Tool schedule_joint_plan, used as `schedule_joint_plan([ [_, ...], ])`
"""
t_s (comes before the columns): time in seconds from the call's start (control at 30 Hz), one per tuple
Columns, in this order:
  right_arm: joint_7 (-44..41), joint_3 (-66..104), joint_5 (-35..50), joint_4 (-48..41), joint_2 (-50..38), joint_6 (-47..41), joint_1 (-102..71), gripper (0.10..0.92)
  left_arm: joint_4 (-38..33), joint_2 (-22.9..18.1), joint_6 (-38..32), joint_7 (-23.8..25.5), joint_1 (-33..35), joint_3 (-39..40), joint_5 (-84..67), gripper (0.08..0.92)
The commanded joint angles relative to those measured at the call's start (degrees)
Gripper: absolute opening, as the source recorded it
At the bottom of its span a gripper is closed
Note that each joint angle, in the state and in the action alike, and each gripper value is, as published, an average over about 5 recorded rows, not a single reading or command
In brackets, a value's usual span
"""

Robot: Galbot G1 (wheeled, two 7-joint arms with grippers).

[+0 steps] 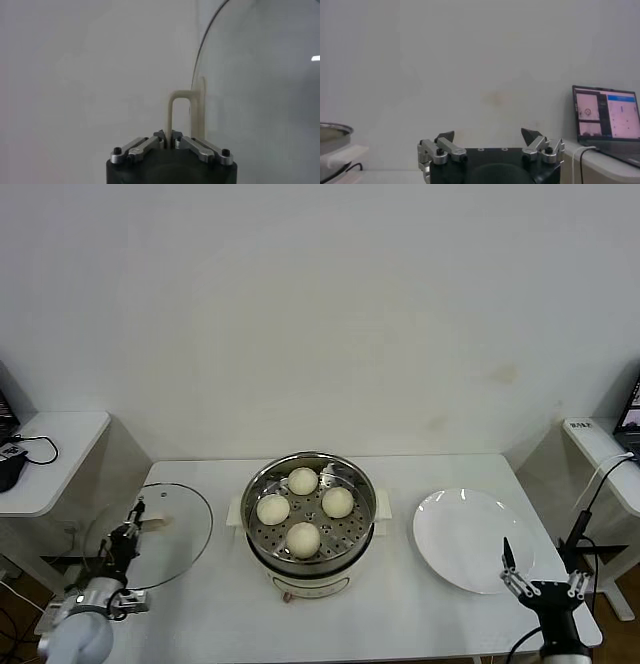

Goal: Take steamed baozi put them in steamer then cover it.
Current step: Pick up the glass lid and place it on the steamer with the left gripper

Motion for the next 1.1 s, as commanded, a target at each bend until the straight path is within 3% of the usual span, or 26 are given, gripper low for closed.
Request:
schedule_joint_plan([
  [0.03,-0.2,-1.8,0.5,-1.0,-1.7,-0.2,0.6,0.823,-20.0,2.6,5.5,9.2,10.0,-7.9,-4.9,0.144],
  [0.3,-0.4,-2.9,0.9,-2.9,-2.8,0.0,1.8,0.822,-29.3,6.5,10.6,15.0,10.7,-5.6,-8.7,0.144],
  [0.63,0.5,-4.2,-4.2,-3.8,-3.2,0.4,2.6,0.823,-36.5,8.8,19.5,19.3,0.8,11.0,-10.1,0.144],
  [0.83,1.3,-6.5,-8.2,-4.8,-2.6,0.3,3.8,0.823,-35.8,5.9,23.6,22.6,-5.1,21.8,-6.1,0.144],
  [1.1,1.5,-10.0,-11.2,-6.8,-1.5,0.3,5.3,0.823,-31.1,-4.0,25.4,25.3,-10.1,28.5,3.9,0.144],
])
